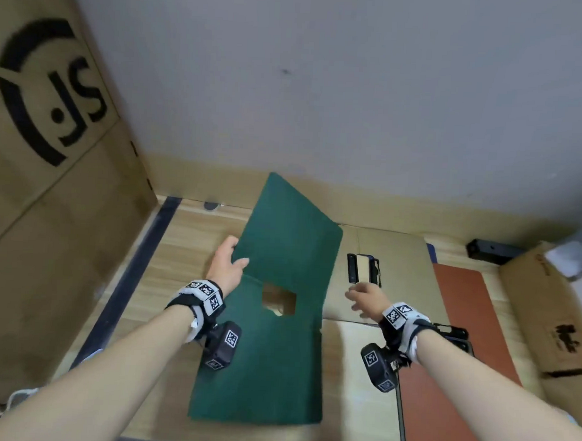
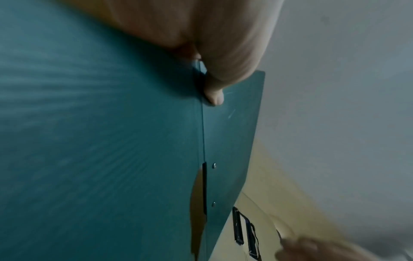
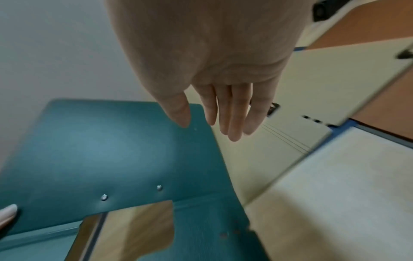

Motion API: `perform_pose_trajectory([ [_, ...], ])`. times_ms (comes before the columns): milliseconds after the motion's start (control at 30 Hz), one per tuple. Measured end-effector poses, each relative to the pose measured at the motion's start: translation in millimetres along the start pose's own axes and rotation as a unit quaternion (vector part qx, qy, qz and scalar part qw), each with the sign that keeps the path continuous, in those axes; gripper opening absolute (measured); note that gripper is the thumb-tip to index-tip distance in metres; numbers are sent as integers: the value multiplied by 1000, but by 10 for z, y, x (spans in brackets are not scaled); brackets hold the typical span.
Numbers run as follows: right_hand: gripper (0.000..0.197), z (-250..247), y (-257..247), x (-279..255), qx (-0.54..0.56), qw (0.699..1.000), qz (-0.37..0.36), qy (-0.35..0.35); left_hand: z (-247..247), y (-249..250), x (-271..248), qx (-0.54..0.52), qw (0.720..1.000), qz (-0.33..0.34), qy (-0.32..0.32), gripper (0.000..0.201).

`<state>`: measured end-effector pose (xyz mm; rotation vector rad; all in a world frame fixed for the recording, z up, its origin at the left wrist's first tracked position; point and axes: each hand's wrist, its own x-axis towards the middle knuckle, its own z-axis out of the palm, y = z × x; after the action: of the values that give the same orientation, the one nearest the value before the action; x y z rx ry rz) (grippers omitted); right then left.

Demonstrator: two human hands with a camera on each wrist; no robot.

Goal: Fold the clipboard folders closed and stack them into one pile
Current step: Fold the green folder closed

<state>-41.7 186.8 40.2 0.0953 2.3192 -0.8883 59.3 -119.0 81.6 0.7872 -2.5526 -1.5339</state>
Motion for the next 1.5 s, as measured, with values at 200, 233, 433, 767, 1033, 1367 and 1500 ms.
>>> perform_pose_trajectory([
  [200,29,-715,-833,-181,115,985,-115,56,-313,959,10,149,971,189,-5,17],
  [233,34,-854,-945,-240,140,980,-123,69,-324,1116,0,175,960,221,-2,16],
  [433,60,-1528,-1246,-553,282,947,-124,93,-257,1683,-33,284,887,365,26,9],
  [767,24,-1355,-116,-440,357,933,-24,28,663,918,-324,273,893,347,-91,14],
  [1033,13,-617,1348,-119,239,960,142,-22,1490,-88,-941,352,858,309,-210,33],
  [1367,22,92,2242,228,145,979,138,36,1975,-962,-1176,352,860,256,-267,44],
  [1500,24,80,1888,-75,107,985,105,91,2012,-1086,-1193,339,866,195,-312,40],
])
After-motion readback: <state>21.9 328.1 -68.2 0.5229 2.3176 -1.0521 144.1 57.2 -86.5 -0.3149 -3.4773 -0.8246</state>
